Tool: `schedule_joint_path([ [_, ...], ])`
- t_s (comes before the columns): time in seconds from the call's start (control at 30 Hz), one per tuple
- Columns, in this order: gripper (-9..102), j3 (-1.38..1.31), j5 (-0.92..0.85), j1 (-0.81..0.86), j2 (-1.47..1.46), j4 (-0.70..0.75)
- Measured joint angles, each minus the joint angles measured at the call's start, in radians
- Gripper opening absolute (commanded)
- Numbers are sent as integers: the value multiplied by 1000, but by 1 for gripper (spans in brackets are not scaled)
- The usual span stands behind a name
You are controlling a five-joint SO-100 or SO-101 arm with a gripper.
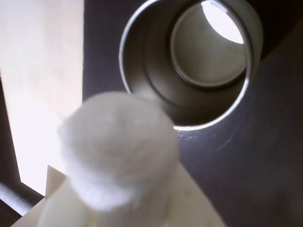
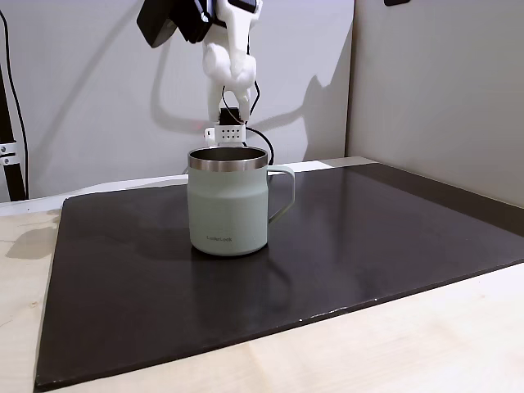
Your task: Grasp a gauze and put it in the cup.
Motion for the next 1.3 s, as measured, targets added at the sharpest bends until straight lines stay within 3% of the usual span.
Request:
schedule_joint_path([
  [0.97,0,-169,-3,63,-301,0],
  [1.03,4,-170,-3,60,-301,0],
  [1.17,21,-170,-3,48,-301,0],
  [1.3,29,-170,-3,46,-301,0],
])
